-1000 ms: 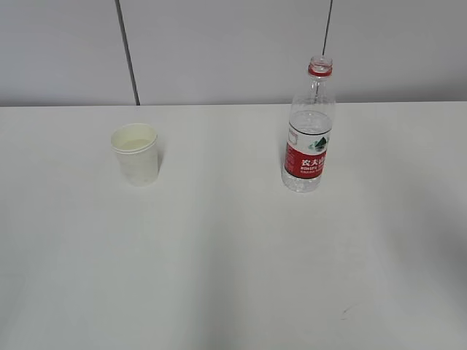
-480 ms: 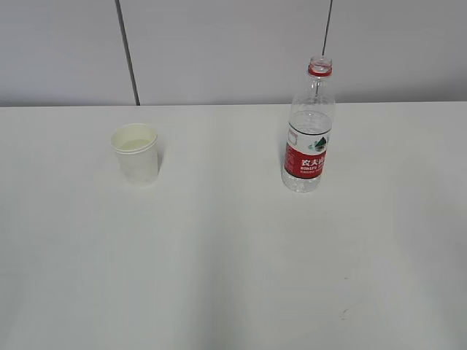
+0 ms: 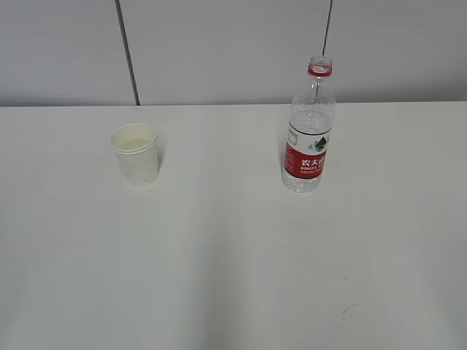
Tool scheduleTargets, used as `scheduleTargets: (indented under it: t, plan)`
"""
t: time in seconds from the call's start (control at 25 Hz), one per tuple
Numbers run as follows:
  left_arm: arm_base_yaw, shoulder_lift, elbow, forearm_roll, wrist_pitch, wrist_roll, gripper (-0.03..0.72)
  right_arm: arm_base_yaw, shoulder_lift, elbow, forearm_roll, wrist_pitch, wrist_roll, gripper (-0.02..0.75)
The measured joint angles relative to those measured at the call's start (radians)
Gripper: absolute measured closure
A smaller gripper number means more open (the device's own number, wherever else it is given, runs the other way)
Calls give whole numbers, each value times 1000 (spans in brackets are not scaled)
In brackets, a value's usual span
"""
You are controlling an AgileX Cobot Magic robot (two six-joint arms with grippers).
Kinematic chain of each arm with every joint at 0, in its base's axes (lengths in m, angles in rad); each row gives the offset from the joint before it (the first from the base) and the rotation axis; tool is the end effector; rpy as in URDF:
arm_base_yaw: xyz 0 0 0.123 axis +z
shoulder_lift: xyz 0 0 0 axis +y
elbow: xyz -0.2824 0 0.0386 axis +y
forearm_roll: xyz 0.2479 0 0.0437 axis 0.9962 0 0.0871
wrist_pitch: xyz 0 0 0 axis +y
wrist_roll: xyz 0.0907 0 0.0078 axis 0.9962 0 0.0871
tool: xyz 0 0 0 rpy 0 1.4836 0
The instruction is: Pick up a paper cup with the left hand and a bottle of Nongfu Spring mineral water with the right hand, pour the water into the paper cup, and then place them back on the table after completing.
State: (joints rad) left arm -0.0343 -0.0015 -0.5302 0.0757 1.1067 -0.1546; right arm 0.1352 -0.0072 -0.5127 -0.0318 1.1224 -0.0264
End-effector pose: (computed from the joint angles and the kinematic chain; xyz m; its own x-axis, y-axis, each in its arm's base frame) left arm -0.0105 0.0065 0.2819 -0.4609 -0.1044 -0.8813 -0.0816 0.9938 -0.0750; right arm -0.0097 -0.0039 0.2757 -0.4833 -0.1063 -0.8690 -0.1296 0.9904 -0.0491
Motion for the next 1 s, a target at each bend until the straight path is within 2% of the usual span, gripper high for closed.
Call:
scheduleTargets:
  t: [0.72, 1.0]
  plan:
    - [0, 0, 0, 0, 0, 0, 440, -2, -10, 17, -31, 20, 0, 204]
    - [0, 0, 0, 0, 0, 0, 440, -76, -10, 17, -33, 20, 0, 203]
